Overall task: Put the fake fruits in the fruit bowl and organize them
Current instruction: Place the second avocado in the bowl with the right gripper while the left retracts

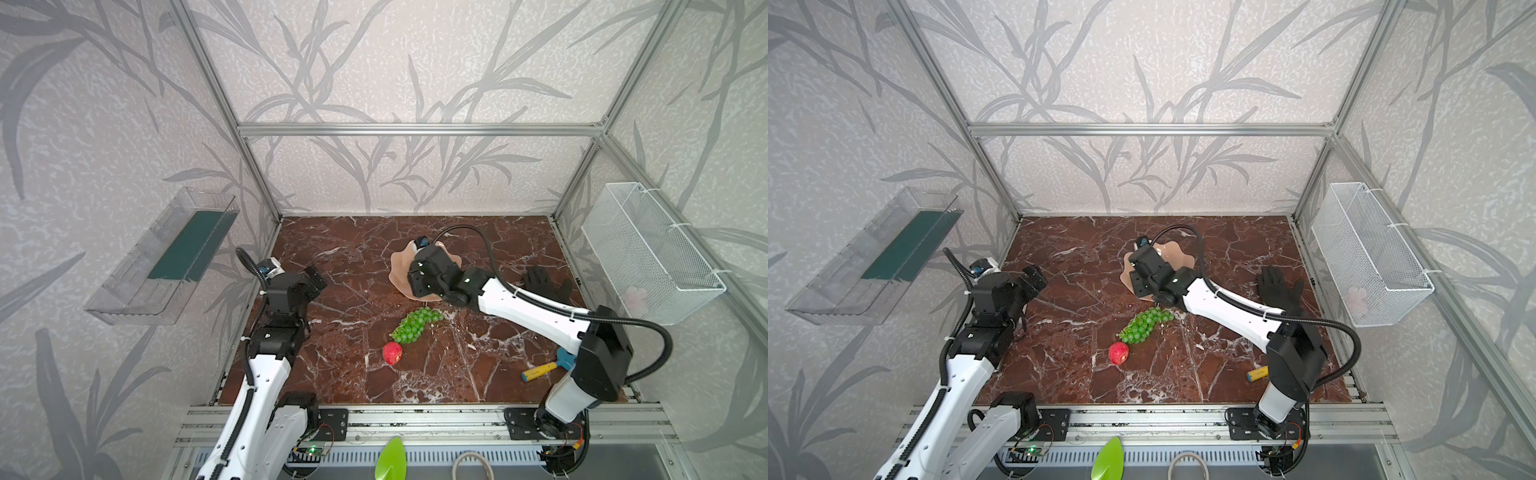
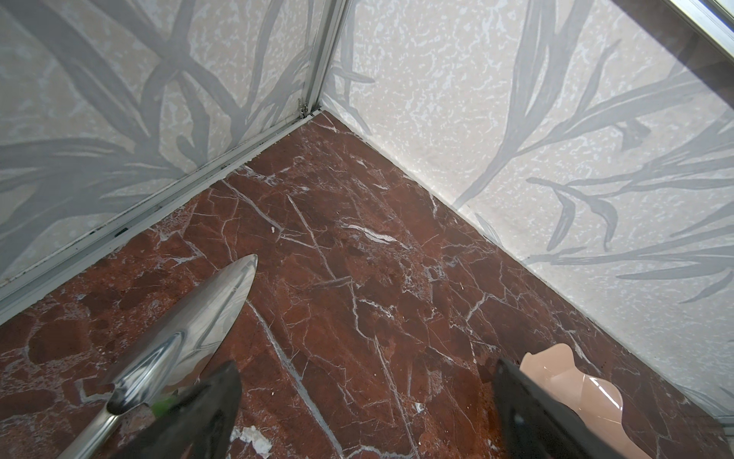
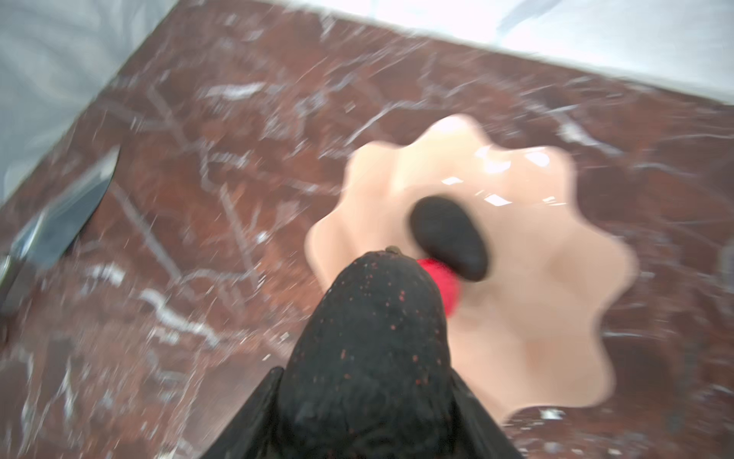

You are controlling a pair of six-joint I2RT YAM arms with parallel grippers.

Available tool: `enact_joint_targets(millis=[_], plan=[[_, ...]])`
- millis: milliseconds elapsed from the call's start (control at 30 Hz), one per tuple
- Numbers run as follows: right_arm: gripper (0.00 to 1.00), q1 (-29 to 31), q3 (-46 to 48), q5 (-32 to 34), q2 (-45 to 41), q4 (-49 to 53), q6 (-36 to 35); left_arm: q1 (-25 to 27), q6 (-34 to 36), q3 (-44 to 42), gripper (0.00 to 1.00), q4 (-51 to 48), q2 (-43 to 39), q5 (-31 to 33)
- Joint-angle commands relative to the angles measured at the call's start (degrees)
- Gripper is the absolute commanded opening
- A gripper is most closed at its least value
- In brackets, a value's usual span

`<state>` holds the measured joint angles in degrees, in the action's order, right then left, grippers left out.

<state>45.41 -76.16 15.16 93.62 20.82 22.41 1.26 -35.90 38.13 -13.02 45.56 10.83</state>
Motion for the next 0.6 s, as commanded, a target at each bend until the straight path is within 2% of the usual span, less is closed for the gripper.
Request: enact_joint_targets(millis=[0, 233, 567], plan=[[0.53, -3.7, 3.1, -1.1, 1.0, -0.2, -0.6, -0.5, -1.2, -0.2, 0.99, 0.2, 0.4, -0.9], [0.53, -8.3, 1.7, -3.7, 6.7, -1.7, -0.1, -0.5, -1.8, 0.0, 0.99, -0.1, 1.1, -2.2], [0.53, -11.4, -2.7, -6.9, 15.8, -1.3, 0.6, -0.6, -2.2, 0.9, 0.98, -2.0, 1.9, -5.4]])
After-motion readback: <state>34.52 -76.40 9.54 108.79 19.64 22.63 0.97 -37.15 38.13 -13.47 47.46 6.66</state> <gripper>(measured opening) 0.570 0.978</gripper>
